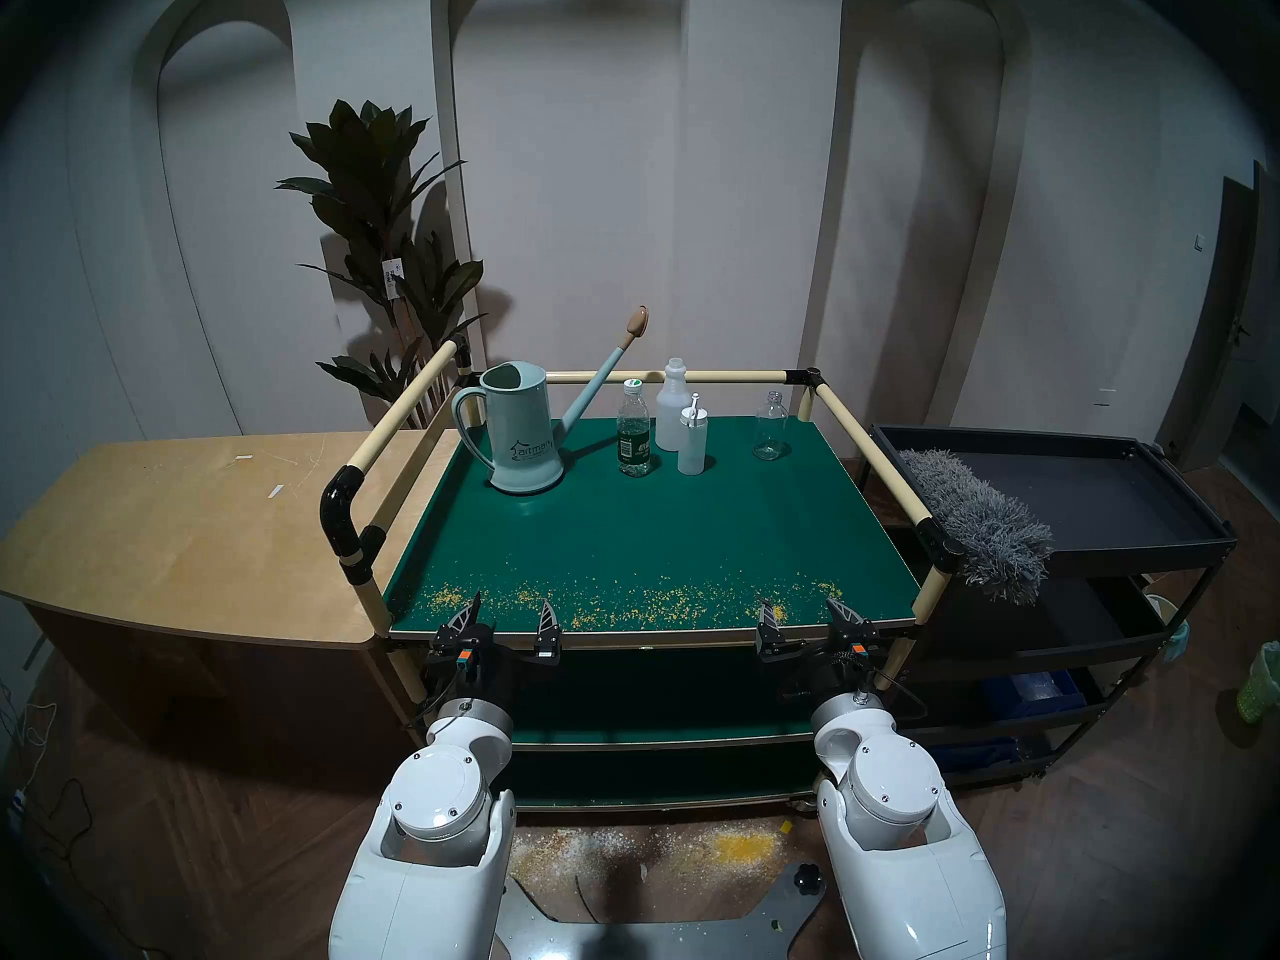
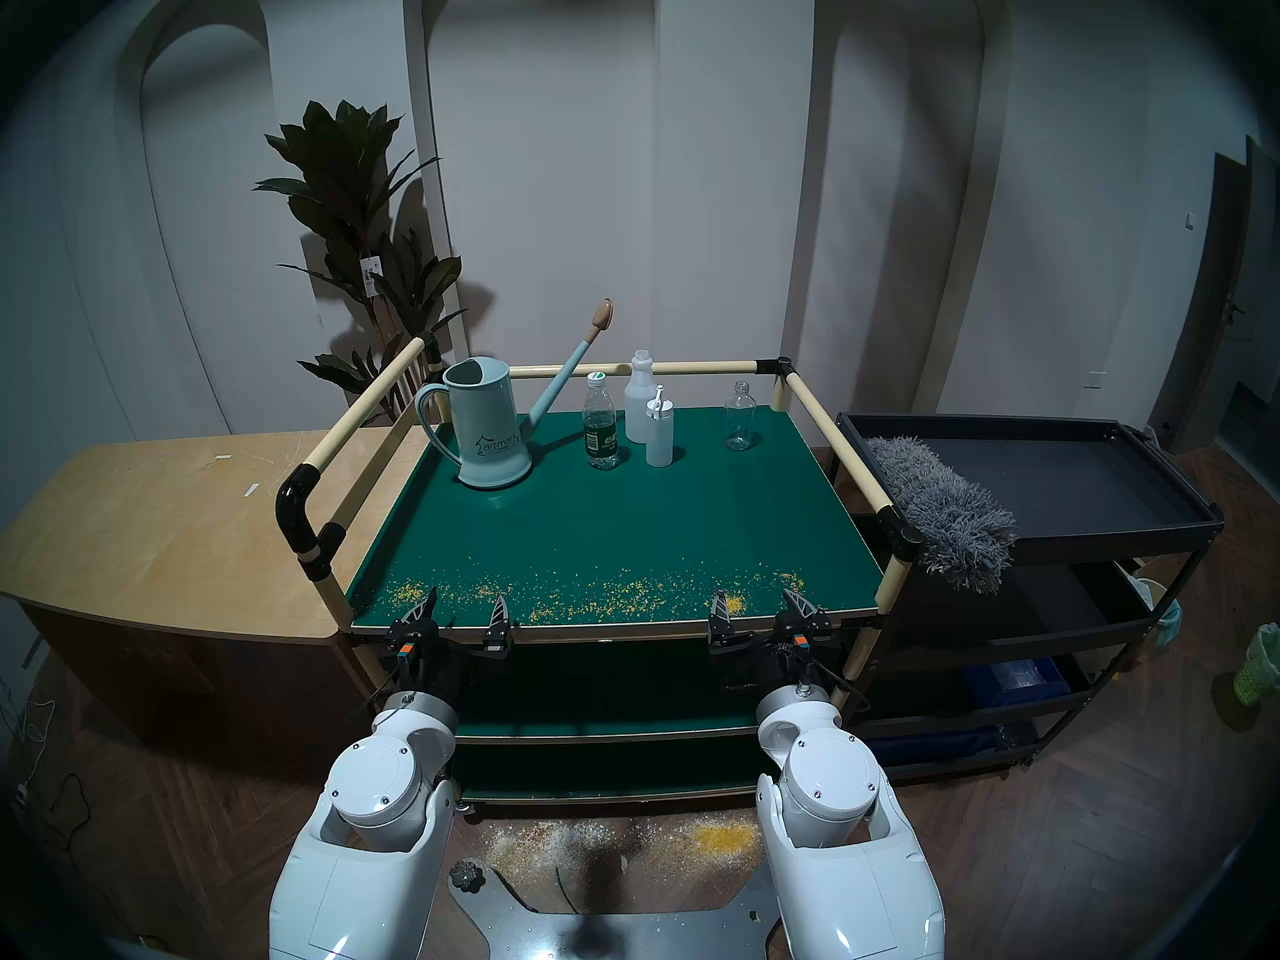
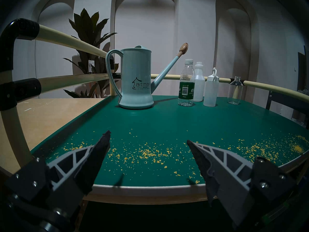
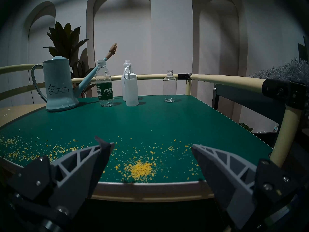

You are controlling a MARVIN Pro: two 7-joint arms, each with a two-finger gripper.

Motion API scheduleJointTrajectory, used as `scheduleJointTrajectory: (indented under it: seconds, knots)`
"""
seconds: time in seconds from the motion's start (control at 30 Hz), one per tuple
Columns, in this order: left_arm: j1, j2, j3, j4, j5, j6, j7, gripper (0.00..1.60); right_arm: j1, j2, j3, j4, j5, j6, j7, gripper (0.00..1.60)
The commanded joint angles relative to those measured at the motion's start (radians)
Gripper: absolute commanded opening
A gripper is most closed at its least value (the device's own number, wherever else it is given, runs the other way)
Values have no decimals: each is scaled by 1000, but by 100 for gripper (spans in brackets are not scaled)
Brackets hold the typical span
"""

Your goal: Dust the shelf with the duster

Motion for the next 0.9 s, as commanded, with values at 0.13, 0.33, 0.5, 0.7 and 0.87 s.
scheduleJointTrajectory:
  seconds: [0.13,0.33,0.5,0.7,0.87]
  knots:
    - [-4,0,0,-18,0,-1,0,160,2,0,-1,-21,-1,-1,0,160]
    - [5,-12,-3,-41,24,36,37,160,4,3,4,-38,34,30,27,160]
    - [14,-21,-15,-128,-35,56,22,160,14,55,-6,-103,12,123,69,160]
    - [-4,-20,-11,-197,-23,47,25,160,43,91,23,-180,13,171,94,160]
    - [13,-16,-5,-272,-41,69,6,160,61,122,73,-251,23,206,118,160]
